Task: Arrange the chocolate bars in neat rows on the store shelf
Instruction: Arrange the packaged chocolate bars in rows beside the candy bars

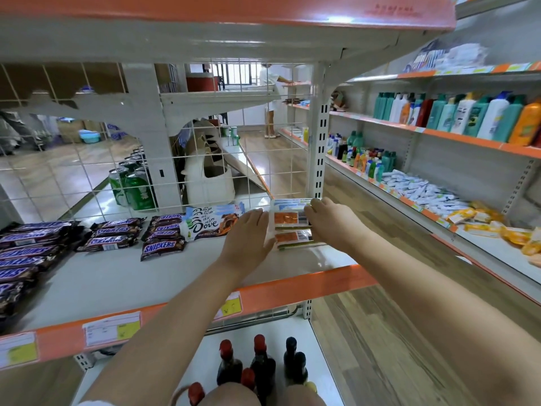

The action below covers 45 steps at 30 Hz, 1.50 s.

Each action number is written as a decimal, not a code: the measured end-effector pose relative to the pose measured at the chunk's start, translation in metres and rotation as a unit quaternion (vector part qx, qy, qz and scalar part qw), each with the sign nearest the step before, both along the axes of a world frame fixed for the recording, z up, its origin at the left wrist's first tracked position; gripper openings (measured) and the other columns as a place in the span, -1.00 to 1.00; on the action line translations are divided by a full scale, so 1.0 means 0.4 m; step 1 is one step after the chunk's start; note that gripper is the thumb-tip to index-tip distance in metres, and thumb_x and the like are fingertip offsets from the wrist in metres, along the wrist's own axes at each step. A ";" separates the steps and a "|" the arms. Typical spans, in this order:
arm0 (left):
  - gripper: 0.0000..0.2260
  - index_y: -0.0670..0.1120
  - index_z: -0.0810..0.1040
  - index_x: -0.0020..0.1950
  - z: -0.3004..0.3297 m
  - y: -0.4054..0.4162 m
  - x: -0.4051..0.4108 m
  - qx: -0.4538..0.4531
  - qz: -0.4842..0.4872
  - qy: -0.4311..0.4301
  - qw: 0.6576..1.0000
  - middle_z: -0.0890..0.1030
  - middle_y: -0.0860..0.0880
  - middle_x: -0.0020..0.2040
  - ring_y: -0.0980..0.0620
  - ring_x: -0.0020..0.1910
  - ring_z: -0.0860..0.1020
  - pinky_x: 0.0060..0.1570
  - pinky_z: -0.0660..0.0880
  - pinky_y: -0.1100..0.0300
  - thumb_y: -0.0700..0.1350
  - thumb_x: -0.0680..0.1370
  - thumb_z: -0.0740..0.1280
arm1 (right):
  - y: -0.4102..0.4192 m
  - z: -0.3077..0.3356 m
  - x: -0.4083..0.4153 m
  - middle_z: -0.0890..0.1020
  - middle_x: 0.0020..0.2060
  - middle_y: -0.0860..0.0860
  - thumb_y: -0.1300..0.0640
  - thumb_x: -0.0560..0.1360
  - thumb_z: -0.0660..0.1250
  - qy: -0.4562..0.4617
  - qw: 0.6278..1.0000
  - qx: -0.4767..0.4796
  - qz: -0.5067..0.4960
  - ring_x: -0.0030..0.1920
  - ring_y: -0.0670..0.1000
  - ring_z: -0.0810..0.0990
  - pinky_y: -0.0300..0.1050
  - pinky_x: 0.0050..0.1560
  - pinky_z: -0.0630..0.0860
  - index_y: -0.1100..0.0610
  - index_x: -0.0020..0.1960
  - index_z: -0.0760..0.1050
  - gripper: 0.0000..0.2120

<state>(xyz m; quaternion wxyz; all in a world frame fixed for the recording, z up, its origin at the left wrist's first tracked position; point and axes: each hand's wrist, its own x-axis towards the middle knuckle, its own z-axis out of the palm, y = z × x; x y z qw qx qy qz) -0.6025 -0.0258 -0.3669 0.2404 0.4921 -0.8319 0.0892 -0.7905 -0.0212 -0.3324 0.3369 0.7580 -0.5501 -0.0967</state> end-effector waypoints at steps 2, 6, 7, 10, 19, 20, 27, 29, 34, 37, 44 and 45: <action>-0.47 -0.19 0.16 0.49 0.008 0.005 0.004 -0.007 0.007 -0.009 1.000 0.25 -0.12 0.47 -0.04 0.47 0.18 0.42 0.10 0.17 -0.01 0.59 0.21 | -0.010 -0.009 0.008 0.56 -0.01 0.11 0.11 0.40 0.35 0.013 1.000 -0.009 0.002 -0.08 0.05 0.55 -0.17 -0.40 0.33 0.21 0.07 0.50 -0.71; -0.43 -0.18 0.04 0.52 0.011 0.008 0.026 0.000 0.023 -0.048 0.999 0.14 -0.11 0.52 -0.04 0.51 0.08 0.46 0.00 0.15 0.00 0.61 0.18 | -0.001 -0.010 0.050 0.55 -0.42 0.01 0.06 -0.05 0.58 -0.048 0.998 -0.004 0.035 -0.48 -0.01 0.51 -0.34 -0.63 0.21 0.12 -0.34 0.57 -0.65; -0.44 -0.19 0.07 0.52 0.010 0.009 0.035 -0.004 0.021 -0.051 0.998 0.16 -0.13 0.51 -0.06 0.50 0.10 0.46 0.02 0.14 -0.02 0.60 0.20 | -0.008 -0.014 0.059 0.54 -0.43 0.02 0.10 -0.07 0.58 -0.062 0.997 -0.002 0.055 -0.49 0.00 0.51 -0.33 -0.64 0.25 0.14 -0.34 0.57 -0.65; -0.50 -0.22 0.23 0.45 0.010 0.018 0.068 -0.017 0.021 -0.051 0.998 0.32 -0.17 0.42 -0.12 0.42 0.25 0.41 0.14 0.12 -0.09 0.57 0.27 | 0.007 -0.018 0.102 0.57 -0.37 0.04 0.13 -0.01 0.59 -0.045 0.994 -0.034 0.093 -0.44 0.02 0.55 -0.29 -0.60 0.35 0.15 -0.26 0.60 -0.64; -0.57 -0.27 0.44 0.31 0.016 0.064 0.201 -0.033 0.038 0.005 0.999 0.51 -0.25 0.23 -0.24 0.23 0.45 0.21 0.38 0.01 -0.23 0.47 0.38 | 0.046 0.005 0.198 0.54 0.08 0.12 0.02 0.43 0.35 -0.180 0.973 -0.021 0.143 0.07 0.14 0.53 -0.10 -0.11 0.41 0.18 0.23 0.45 -0.57; -0.57 -0.28 0.43 0.33 0.018 0.067 0.217 -0.033 0.043 0.008 0.999 0.50 -0.25 0.25 -0.24 0.24 0.44 0.23 0.37 0.02 -0.23 0.47 0.37 | 0.051 0.013 0.200 0.48 0.20 0.09 -0.05 0.49 0.30 -0.229 0.966 0.010 0.120 0.19 0.12 0.47 -0.07 0.03 0.41 0.15 0.33 0.37 -0.52; -0.56 -0.26 0.44 0.32 0.015 0.082 0.303 -0.043 0.062 0.031 0.997 0.51 -0.24 0.25 -0.23 0.25 0.44 0.32 0.30 -0.01 -0.20 0.47 0.40 | 0.039 0.046 0.218 0.59 0.11 0.12 -0.08 0.53 0.28 -0.594 0.788 0.160 0.011 0.06 0.06 0.57 -0.10 0.09 0.43 0.20 0.14 0.53 -0.62; -0.56 -0.27 0.47 0.28 0.011 0.083 0.313 -0.049 0.059 0.024 0.997 0.55 -0.25 0.20 -0.25 0.20 0.49 0.30 0.33 -0.05 -0.22 0.42 0.44 | 0.046 0.047 0.228 0.63 -0.01 0.15 -0.03 0.52 0.31 -0.662 0.719 0.210 0.003 -0.07 0.04 0.61 -0.03 0.07 0.51 0.17 -0.02 0.55 -0.74; -0.59 -0.28 0.54 0.17 0.005 0.092 0.313 -0.076 0.038 0.020 0.996 0.60 -0.23 0.08 -0.26 0.06 0.55 0.15 0.45 -0.07 -0.25 0.35 0.49 | 0.068 0.043 0.235 0.58 -0.20 0.03 0.06 0.53 0.33 -0.701 0.667 0.251 -0.003 -0.25 -0.08 0.55 -0.24 -0.18 0.51 0.16 0.03 0.53 -0.82; -0.60 -0.28 0.56 0.11 0.004 0.096 0.306 -0.092 0.028 0.019 0.995 0.62 -0.22 0.01 -0.26 -0.01 0.58 0.08 0.49 -0.07 -0.26 0.30 0.53 | 0.076 0.044 0.230 0.56 -0.27 -0.03 0.07 0.53 0.33 -0.711 0.658 0.248 -0.003 -0.26 -0.11 0.54 -0.25 -0.15 0.51 0.15 0.01 0.53 -0.85; -0.58 -0.24 0.47 0.28 0.001 0.096 0.286 -0.073 0.045 0.032 0.996 0.53 -0.20 0.22 -0.22 0.20 0.47 0.20 0.39 -0.01 -0.20 0.44 0.43 | 0.083 0.050 0.222 0.55 -0.28 0.01 0.08 0.51 0.36 -0.704 0.677 0.214 0.024 -0.16 0.01 0.54 -0.03 -0.02 0.53 0.24 -0.04 0.57 -0.79; -0.56 -0.24 0.45 0.30 -0.001 0.094 0.285 -0.069 0.049 0.037 0.996 0.50 -0.20 0.26 -0.22 0.24 0.45 0.22 0.38 -0.02 -0.20 0.45 0.42 | 0.083 0.048 0.221 0.55 -0.26 0.01 0.08 0.50 0.36 -0.697 0.688 0.197 0.041 -0.15 0.03 0.53 -0.07 -0.07 0.49 0.25 -0.04 0.58 -0.78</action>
